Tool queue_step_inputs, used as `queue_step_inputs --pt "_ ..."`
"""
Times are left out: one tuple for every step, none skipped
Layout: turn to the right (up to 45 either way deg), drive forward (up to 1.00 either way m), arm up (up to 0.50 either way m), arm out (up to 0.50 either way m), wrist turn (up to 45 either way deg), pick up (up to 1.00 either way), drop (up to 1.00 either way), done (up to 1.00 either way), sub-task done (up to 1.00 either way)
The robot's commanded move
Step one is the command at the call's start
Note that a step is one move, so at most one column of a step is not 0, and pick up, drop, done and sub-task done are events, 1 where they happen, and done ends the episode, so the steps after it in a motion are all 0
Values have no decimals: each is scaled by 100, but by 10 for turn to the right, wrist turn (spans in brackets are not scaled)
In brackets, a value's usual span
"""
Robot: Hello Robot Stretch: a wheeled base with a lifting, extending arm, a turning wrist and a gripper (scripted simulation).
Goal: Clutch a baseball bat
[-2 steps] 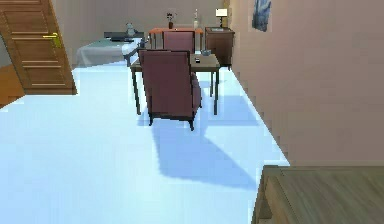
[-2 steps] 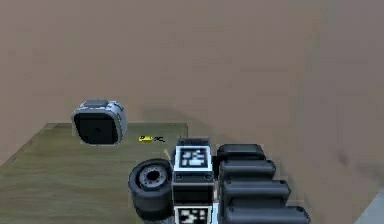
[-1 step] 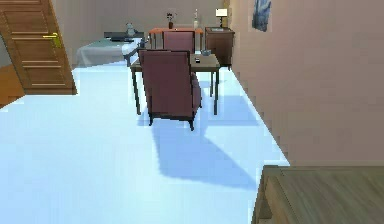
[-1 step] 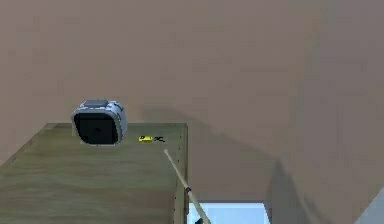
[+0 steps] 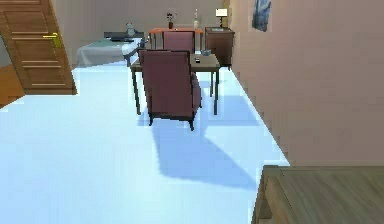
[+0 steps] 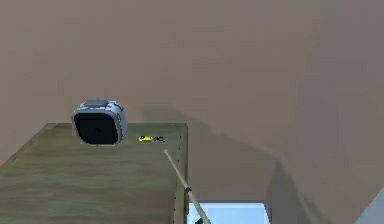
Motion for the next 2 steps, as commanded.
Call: queue_step_inputs --pt "0 0 10 0 0 0 0 0 0" --pt "0 0 0 0 0 0 0 100 0"
